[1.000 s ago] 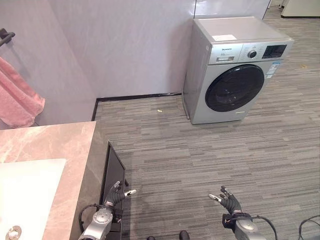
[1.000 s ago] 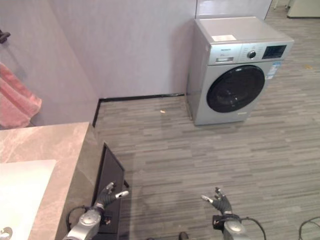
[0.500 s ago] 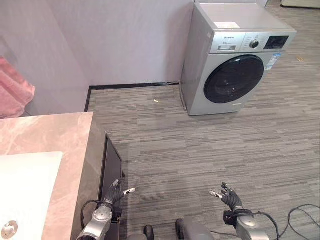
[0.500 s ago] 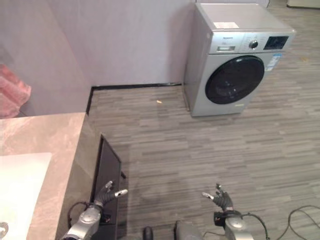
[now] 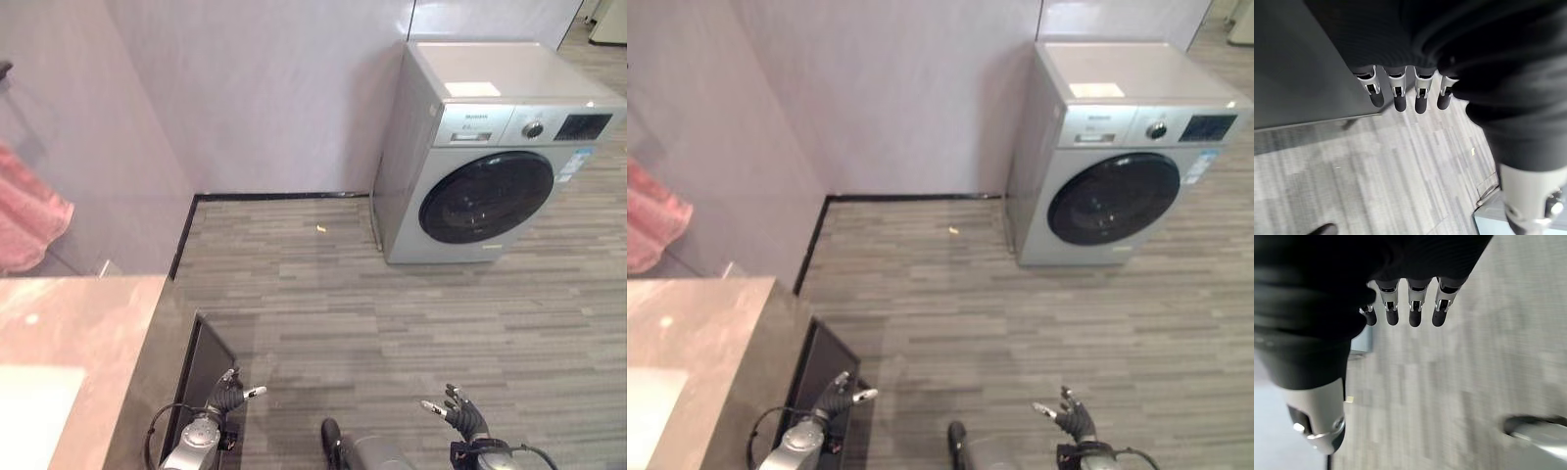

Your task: Put brush and paste in cup on sink, flatten towel.

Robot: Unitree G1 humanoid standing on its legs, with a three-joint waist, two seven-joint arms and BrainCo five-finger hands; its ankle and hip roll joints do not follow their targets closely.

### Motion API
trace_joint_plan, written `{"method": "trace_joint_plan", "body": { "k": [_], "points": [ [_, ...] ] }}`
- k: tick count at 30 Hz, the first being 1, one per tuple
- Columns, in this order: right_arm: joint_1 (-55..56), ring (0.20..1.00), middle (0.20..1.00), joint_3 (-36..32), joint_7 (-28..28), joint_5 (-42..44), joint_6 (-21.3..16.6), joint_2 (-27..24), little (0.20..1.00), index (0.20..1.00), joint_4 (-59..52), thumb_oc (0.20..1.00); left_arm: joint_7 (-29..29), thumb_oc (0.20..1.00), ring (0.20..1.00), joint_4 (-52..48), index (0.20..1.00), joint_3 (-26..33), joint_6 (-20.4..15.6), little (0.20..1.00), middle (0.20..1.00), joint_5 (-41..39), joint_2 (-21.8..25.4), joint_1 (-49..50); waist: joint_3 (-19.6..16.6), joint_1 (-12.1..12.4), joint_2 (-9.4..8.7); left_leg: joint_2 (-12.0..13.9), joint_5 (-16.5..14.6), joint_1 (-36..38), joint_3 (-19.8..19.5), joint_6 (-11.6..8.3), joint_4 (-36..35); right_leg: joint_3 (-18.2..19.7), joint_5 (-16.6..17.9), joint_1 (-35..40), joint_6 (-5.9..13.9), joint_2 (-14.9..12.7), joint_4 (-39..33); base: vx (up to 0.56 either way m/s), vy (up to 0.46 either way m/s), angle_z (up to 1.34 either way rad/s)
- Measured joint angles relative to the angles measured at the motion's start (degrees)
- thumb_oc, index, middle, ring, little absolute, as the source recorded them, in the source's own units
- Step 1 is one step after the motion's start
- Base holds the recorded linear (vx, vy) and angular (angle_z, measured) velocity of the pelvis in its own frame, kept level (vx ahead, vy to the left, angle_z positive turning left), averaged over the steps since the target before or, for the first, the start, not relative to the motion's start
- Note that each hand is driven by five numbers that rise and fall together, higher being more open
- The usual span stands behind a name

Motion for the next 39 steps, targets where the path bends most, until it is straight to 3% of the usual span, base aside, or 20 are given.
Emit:
{"method": "trace_joint_plan", "body": {
  "k": [1,3,6,8,9,11,13,14,15,17,18,19,23,26,28,31,32,33,35,39],
  "points": [
    [0.1,1.000,1.000,-0.2,0.0,0.0,0.1,-0.6,1.000,1.000,-1.1,1.000,-0.4,1.000,1.000,-0.3,1.000,-0.2,-0.1,1.000,1.000,0.1,0.5,-2.1,0.4,0.4,-1.33,0.1,2.4,-5.4,3.1,1.47,6.0,-0.3,-0.7,2.1,-2.89,-0.1,-1.6,0.26,-0.211,0.47],
    [-1.0,1.000,1.000,-0.2,-0.1,-1.0,0.0,-0.7,1.000,1.000,-1.1,1.000,-0.4,1.000,1.000,-0.8,1.000,0.1,0.0,1.000,1.000,0.6,1.5,-3.1,1.9,0.8,-3.03,1.1,2.3,-7.9,8.5,2.97,5.7,-0.2,-1.3,6.0,-2.82,0.0,-5.0,0.22,-0.108,0.23],
    [-2.4,1.000,1.000,-0.8,-0.5,-2.8,0.1,-1.2,1.000,1.000,-1.1,1.000,-0.8,1.000,1.000,-1.5,1.000,0.4,-0.1,1.000,1.000,1.9,2.4,-3.0,3.8,2.1,-4.62,-3.3,2.5,-13.6,10.8,3.39,-10.6,1.1,-2.1,12.4,-0.33,0.0,-11.8,0.46,-0.069,-0.07],
    [-3.1,1.000,1.000,-1.7,-0.7,-2.8,0.1,-0.9,1.000,1.000,0.0,1.000,-0.7,1.000,1.000,-1.4,1.000,2.2,-0.3,1.000,1.000,2.2,1.2,-2.5,4.7,4.7,-3.56,-2.5,4.8,-12.9,12.8,5.37,-30.6,0.9,-3.1,13.2,5.00,0.3,-12.9,0.36,0.007,-0.70],
    [-3.9,1.000,1.000,-1.5,-0.6,-2.9,0.1,-1.0,1.000,1.000,0.3,1.000,-0.6,1.000,1.000,-1.4,1.000,2.5,-0.3,1.000,1.000,2.3,1.4,-1.6,5.8,5.8,-3.13,-2.6,7.1,-14.3,13.2,5.63,-34.0,1.3,-2.4,14.6,2.97,1.1,-13.0,0.51,0.004,-0.77],
    [-4.5,1.000,1.000,-1.3,-0.7,-4.0,0.1,-1.2,1.000,1.000,1.4,1.000,-0.7,1.000,1.000,-0.2,1.000,2.6,-0.1,1.000,1.000,2.6,1.2,1.4,6.1,6.7,-1.23,-2.7,9.9,-14.8,12.1,5.98,-47.4,3.3,-5.1,19.1,3.10,3.6,-15.6,0.49,0.018,-0.50],
    [-5.1,1.000,1.000,-0.5,-0.8,-4.7,0.2,-1.1,1.000,1.000,3.0,1.000,-0.7,1.000,1.000,0.4,1.000,3.2,-0.1,1.000,1.000,2.6,1.1,2.6,6.7,7.7,-1.17,-4.1,10.3,-15.4,12.9,6.67,-49.5,5.3,-6.0,23.2,4.60,4.3,-16.3,0.41,0.063,-0.41],
    [-5.0,1.000,1.000,0.5,-0.7,-5.5,0.3,-1.1,1.000,1.000,3.5,1.000,-0.6,1.000,1.000,0.6,1.000,4.1,-0.1,1.000,1.000,2.6,1.1,3.3,6.7,8.2,-2.11,-5.5,11.1,-15.3,14.5,7.93,-48.5,6.7,-7.0,25.1,6.39,3.8,-16.5,0.64,0.177,-0.42],
    [-5.3,1.000,1.000,0.9,0.0,-6.4,0.4,-1.1,1.000,1.000,3.4,1.000,-0.3,1.000,1.000,-0.8,1.000,4.1,0.0,1.000,1.000,2.8,1.5,4.6,6.6,8.5,-2.62,-8.6,13.5,-14.7,15.4,12.87,-42.9,8.7,-6.9,26.3,6.05,5.0,-12.8,0.64,0.178,-0.44],
    [-2.9,1.000,1.000,0.9,1.0,-7.1,0.6,-0.6,1.000,1.000,2.2,1.000,-0.3,1.000,1.000,-5.2,1.000,3.6,-0.1,1.000,1.000,3.1,2.7,7.7,4.8,9.3,-1.41,-9.1,12.5,-8.6,14.8,20.84,-41.9,12.6,-8.6,26.3,7.35,9.3,-3.5,0.48,0.128,-0.65],
    [-2.5,1.000,1.000,0.9,1.5,-7.3,0.6,0.5,1.000,1.000,1.3,1.000,-0.3,1.000,1.000,-6.2,1.000,3.6,-0.2,1.000,1.000,4.0,4.2,8.1,4.6,10.1,-3.62,-9.3,20.0,-6.0,13.5,22.45,-44.6,12.0,-12.0,25.3,8.10,7.9,2.2,0.47,0.107,-1.02],
    [-2.3,1.000,1.000,0.9,1.8,-7.3,0.5,1.3,1.000,1.000,0.0,1.000,-0.3,1.000,1.000,-6.8,1.000,4.0,0.0,1.000,1.000,4.5,5.6,8.4,3.7,9.8,-6.60,-10.4,18.3,-4.6,14.1,21.79,-44.6,10.5,-14.0,21.9,9.42,3.8,10.9,0.21,0.052,-0.73],
    [-1.9,1.000,1.000,0.5,1.8,-7.3,1.2,0.7,1.000,1.000,-1.4,1.000,-0.4,1.000,1.000,-7.6,1.000,4.3,-0.2,1.000,1.000,4.9,5.0,0.8,5.0,7.9,-6.14,-10.3,16.3,0.9,9.5,18.50,-44.8,7.3,-11.3,9.5,13.71,-4.5,32.6,0.32,0.210,0.03],
    [-2.3,1.000,1.000,-0.5,1.5,-7.0,0.8,2.1,1.000,1.000,-1.3,1.000,-0.1,1.000,1.000,-6.7,1.000,3.7,-0.1,1.000,1.000,5.1,4.2,-1.4,7.8,6.6,-2.75,-7.7,12.3,8.1,5.4,17.32,-45.3,5.9,-10.8,0.2,12.80,-2.3,41.8,0.38,0.117,0.30],
    [-1.1,1.000,1.000,-0.6,1.5,-6.0,0.9,2.1,1.000,1.000,-1.4,1.000,0.1,1.000,1.000,-5.7,1.000,2.7,-0.2,1.000,1.000,6.4,3.7,-2.2,8.5,4.8,-0.62,-5.8,11.3,11.2,1.8,16.88,-46.6,4.8,-11.8,-5.1,11.01,-0.6,34.7,0.25,0.002,0.85],
    [-0.2,1.000,1.000,-0.4,1.5,-6.0,1.0,1.9,1.000,1.000,0.2,1.000,0.5,1.000,1.000,-3.0,1.000,2.9,-0.1,1.000,1.000,7.1,3.1,-1.8,8.3,3.7,-1.86,-5.4,7.7,15.4,0.7,15.40,-49.3,3.3,-7.7,-11.3,11.22,-5.0,11.2,0.34,-0.071,0.61],
    [-0.1,1.000,1.000,-0.3,1.5,-6.0,1.0,1.9,1.000,1.000,0.4,1.000,0.5,1.000,1.000,-2.3,1.000,2.8,0.0,1.000,1.000,7.1,3.0,-1.6,8.4,3.7,-1.96,-5.2,6.9,15.7,0.1,14.98,-48.9,4.9,-6.7,-11.7,11.42,-4.8,7.5,0.28,-0.094,0.52],
    [0.0,1.000,1.000,0.1,1.4,-5.8,0.9,2.1,1.000,1.000,0.1,1.000,0.3,1.000,1.000,-0.3,1.000,1.1,0.3,1.000,1.000,7.2,3.1,-1.5,8.3,3.1,-2.74,-4.5,4.8,15.8,-2.1,12.65,-46.5,12.3,-3.1,-10.7,14.04,-4.6,-3.6,0.33,-0.111,0.81],
    [2.2,1.000,1.000,0.1,1.3,-5.2,1.1,2.3,1.000,1.000,0.1,1.000,0.4,1.000,1.000,1.5,1.000,-0.9,0.3,1.000,1.000,7.2,2.8,-1.9,7.4,2.0,-4.25,-2.2,-0.7,17.3,-7.8,9.88,-42.8,16.1,0.5,-7.4,16.04,-2.8,-3.4,0.40,-0.195,1.65],
    [0.5,1.000,1.000,0.3,1.6,-3.8,3.4,0.4,1.000,1.000,4.0,1.000,0.4,1.000,1.000,-2.1,1.000,-2.0,-0.6,1.000,1.000,7.2,2.3,-2.5,6.7,3.8,-6.21,-4.0,-0.6,14.7,-9.1,7.82,-32.8,16.6,5.3,-0.2,5.14,0.6,-3.9,0.18,-0.189,1.34]
  ]
}}
